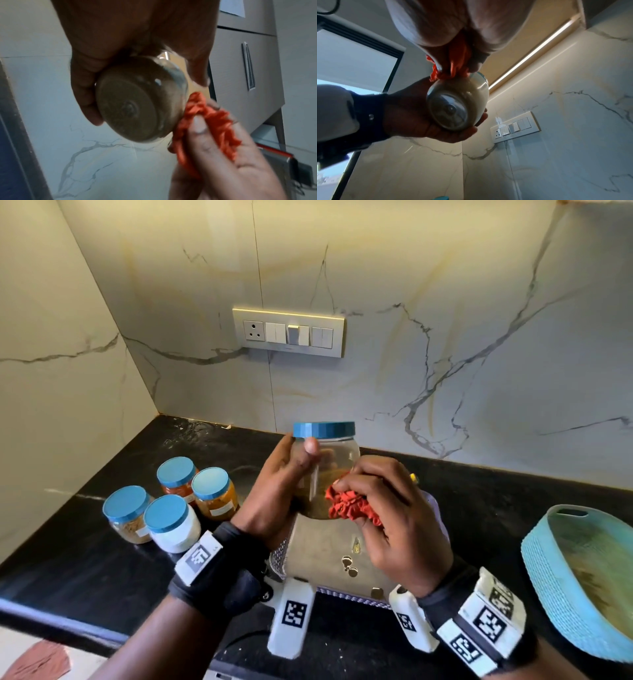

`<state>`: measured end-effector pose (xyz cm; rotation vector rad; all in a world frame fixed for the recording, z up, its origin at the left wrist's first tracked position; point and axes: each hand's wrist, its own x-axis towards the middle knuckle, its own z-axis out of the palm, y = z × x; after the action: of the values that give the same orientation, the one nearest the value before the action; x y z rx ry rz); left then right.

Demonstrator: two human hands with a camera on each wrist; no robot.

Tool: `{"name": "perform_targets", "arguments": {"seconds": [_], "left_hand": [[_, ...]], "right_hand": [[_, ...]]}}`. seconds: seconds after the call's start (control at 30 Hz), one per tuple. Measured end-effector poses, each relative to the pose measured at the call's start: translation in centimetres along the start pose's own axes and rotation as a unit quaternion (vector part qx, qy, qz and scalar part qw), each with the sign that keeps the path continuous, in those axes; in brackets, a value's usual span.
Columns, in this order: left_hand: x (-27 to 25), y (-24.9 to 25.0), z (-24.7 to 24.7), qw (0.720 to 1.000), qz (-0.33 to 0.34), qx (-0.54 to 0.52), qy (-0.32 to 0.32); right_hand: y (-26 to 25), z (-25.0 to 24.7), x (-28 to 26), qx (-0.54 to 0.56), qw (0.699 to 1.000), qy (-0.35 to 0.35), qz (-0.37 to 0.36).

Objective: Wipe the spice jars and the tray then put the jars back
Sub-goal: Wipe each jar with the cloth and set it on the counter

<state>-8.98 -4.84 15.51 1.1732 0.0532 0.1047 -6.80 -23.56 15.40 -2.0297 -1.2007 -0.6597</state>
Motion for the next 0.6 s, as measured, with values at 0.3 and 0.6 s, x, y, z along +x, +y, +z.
{"name": "perform_targets", "arguments": {"seconds": [0.3,0.6], "left_hand": [[-0.3,-1.6,1.6,0.999,0.030,0.023,0.019],[-0.5,-1.4,2.2,0.999,0.031,0.007,0.039]], "right_hand": [[1.7,-0.6,2.2,0.033,0.997,0.033,0.055],[0.9,-1.0,2.2,0.017,1.000,0.013,0.020]]}}
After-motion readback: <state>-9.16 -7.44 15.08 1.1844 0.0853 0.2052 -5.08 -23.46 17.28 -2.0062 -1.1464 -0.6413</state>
